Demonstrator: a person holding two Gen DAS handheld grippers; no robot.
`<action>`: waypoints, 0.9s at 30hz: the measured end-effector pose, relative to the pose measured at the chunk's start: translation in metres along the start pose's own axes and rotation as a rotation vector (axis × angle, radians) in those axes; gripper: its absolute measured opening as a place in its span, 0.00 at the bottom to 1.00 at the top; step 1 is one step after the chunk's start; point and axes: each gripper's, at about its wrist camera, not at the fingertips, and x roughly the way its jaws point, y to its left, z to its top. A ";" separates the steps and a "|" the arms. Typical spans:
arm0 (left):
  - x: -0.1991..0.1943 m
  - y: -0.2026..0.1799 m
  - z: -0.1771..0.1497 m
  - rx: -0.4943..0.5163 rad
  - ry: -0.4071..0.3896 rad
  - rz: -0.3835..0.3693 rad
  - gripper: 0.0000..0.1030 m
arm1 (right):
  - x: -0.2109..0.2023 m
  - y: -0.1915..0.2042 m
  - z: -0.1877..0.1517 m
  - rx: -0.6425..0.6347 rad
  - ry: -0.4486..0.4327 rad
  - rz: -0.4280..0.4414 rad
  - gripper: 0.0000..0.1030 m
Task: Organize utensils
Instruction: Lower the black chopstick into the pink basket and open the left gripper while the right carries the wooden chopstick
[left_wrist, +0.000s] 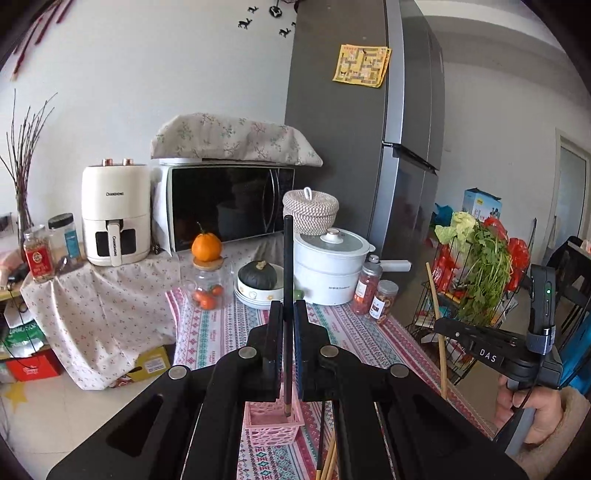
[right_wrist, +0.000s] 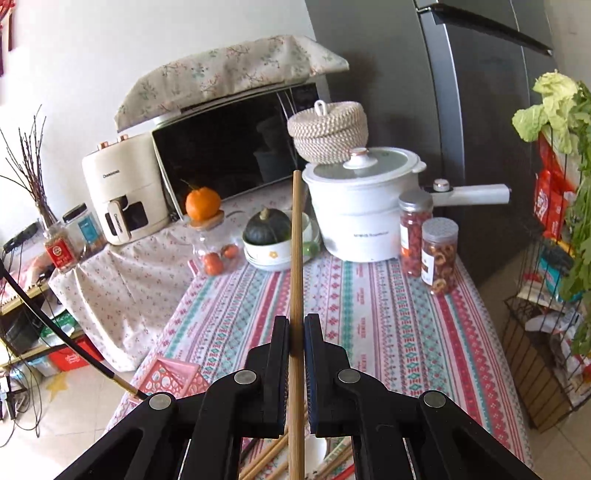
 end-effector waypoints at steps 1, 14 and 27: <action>0.004 0.000 -0.002 0.007 -0.008 0.010 0.05 | 0.001 0.003 0.001 0.004 -0.013 0.002 0.06; 0.108 0.034 -0.042 -0.021 0.258 0.050 0.05 | 0.031 0.051 0.000 0.046 -0.096 0.075 0.06; 0.115 0.060 -0.042 -0.131 0.232 0.023 0.48 | 0.071 0.101 -0.002 0.103 -0.141 0.159 0.06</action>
